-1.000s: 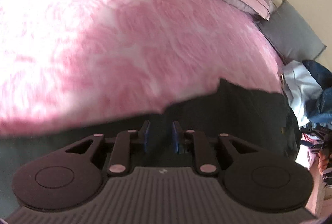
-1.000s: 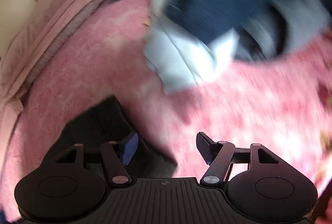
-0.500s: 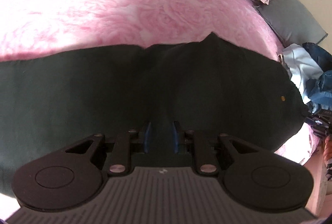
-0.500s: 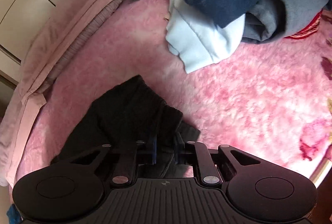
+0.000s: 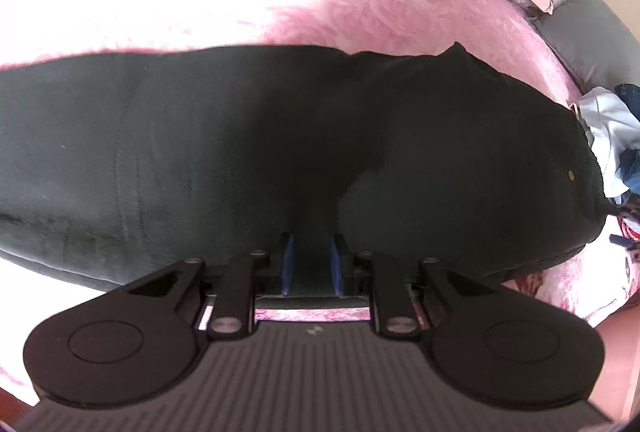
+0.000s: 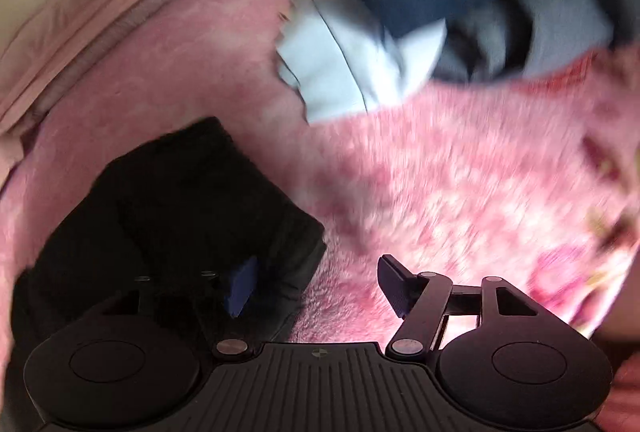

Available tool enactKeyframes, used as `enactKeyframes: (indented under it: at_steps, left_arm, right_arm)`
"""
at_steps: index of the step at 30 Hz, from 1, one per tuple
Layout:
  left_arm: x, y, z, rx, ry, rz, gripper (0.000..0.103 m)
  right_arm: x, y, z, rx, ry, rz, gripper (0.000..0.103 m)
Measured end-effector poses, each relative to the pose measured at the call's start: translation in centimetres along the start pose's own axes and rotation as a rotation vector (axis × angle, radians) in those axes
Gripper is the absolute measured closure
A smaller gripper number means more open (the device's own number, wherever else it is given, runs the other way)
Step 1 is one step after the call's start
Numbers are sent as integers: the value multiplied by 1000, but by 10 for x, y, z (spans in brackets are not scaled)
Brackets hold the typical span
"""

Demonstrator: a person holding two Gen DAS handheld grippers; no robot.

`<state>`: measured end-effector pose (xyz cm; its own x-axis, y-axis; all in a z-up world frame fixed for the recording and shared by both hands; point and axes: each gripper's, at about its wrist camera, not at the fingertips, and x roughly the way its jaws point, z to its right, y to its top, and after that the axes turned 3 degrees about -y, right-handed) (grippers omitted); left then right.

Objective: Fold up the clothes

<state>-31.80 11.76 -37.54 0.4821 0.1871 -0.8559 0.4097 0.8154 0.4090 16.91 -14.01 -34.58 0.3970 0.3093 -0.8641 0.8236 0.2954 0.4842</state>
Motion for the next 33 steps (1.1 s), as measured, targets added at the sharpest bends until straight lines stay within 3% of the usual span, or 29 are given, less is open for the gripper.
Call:
enactKeyframes:
  at_steps: [2, 4, 7, 9, 11, 13, 19, 21, 24, 27, 31, 33]
  left_arm:
    - [-7, 1, 1, 11, 3, 24, 88]
    - [-6, 3, 1, 19, -3, 46, 88]
    - [-1, 7, 1, 31, -16, 75, 87]
    - [8, 8, 2, 58, -16, 73, 87]
    - [14, 0, -5, 94, -8, 70, 88]
    - [10, -10, -18, 122, -14, 80, 92]
    - [-33, -11, -64, 103, -4, 125, 93]
    - [-44, -2, -80, 90, -8, 175, 92]
    - [-43, 9, -99, 101, -8, 227, 92]
    - [-32, 4, -115, 121, -6, 207, 92]
    - [-41, -29, -137, 130, -3, 198, 92]
    - [-50, -32, -145, 94, 4, 198, 93]
  right_arm:
    - [-26, -6, -18, -105, -84, 103, 38]
    - [-41, -13, -39, -194, -28, 178, 38]
    - [-37, -35, -78, -314, 167, 150, 38]
    - [-23, -61, -98, -407, 212, 111, 38]
    - [-2, -95, -101, -515, 171, 65, 39]
    - [-2, -118, -96, -597, 157, 135, 39]
    - [-19, -105, -120, -617, 63, 96, 39]
    - [-37, -103, -139, -604, 75, 169, 39]
    - [-39, -115, -171, -578, 148, 202, 39]
    - [-15, -151, -192, -617, 148, 152, 39]
    - [-21, -210, -178, -703, 69, 233, 39]
    - [-23, -209, -182, -692, 89, 238, 39]
